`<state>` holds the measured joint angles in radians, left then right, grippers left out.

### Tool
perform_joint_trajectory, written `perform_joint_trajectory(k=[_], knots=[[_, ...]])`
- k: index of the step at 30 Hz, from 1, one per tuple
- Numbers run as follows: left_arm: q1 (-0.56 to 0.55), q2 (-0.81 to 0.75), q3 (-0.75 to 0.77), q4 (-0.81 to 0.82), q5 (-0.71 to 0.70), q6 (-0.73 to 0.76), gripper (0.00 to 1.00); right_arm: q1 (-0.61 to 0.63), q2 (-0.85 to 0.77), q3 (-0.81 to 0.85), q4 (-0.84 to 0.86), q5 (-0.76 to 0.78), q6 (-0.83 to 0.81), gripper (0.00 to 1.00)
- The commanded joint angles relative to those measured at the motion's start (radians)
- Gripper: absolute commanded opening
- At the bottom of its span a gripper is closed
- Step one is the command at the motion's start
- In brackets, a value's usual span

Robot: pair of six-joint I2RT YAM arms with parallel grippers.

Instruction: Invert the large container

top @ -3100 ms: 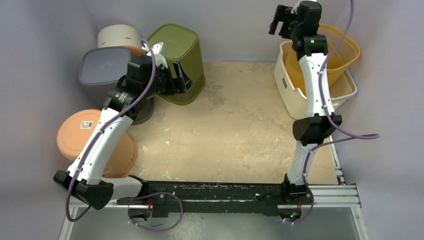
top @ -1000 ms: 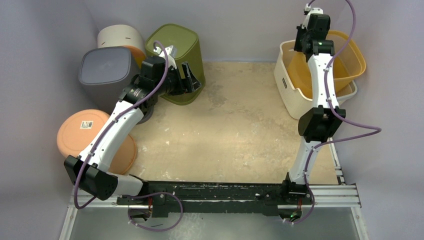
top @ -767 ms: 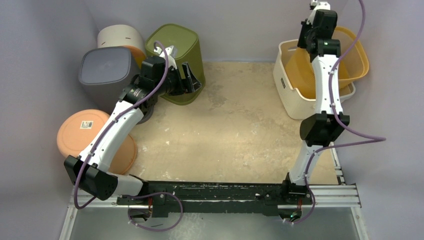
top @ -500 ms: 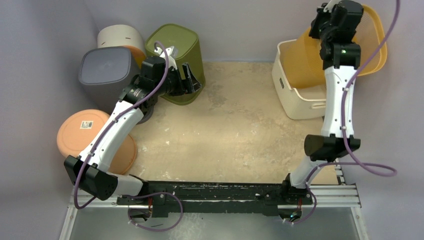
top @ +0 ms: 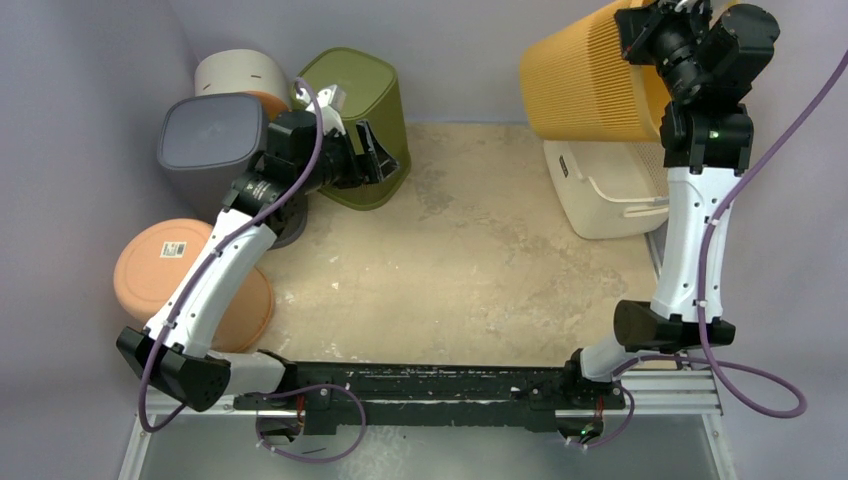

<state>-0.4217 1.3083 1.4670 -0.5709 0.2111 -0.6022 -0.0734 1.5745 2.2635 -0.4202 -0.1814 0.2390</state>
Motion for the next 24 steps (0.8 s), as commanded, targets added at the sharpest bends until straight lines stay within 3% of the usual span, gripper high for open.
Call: perform_joint_trajectory(k=[1,4,8,14,24], knots=[[-0.003,-0.067,0.091,0.044,-0.04,-0.031,0.76,0.009,-0.087,-0.079,0.302,-0.271,0.171,0.0],[-0.003,-0.081,0.132,0.041,-0.062,-0.034,0.76,0.045,-0.133,-0.215,0.393,-0.32,0.253,0.0],[-0.004,-0.095,0.177,0.032,-0.095,-0.033,0.76,0.123,-0.163,-0.307,0.384,-0.329,0.27,0.0],[-0.003,-0.115,0.21,0.013,-0.132,-0.036,0.76,0.334,-0.209,-0.473,0.372,-0.284,0.28,0.0],[-0.003,-0.136,0.261,-0.025,-0.144,-0.044,0.76,0.508,-0.414,-0.997,0.743,-0.277,0.618,0.0]])
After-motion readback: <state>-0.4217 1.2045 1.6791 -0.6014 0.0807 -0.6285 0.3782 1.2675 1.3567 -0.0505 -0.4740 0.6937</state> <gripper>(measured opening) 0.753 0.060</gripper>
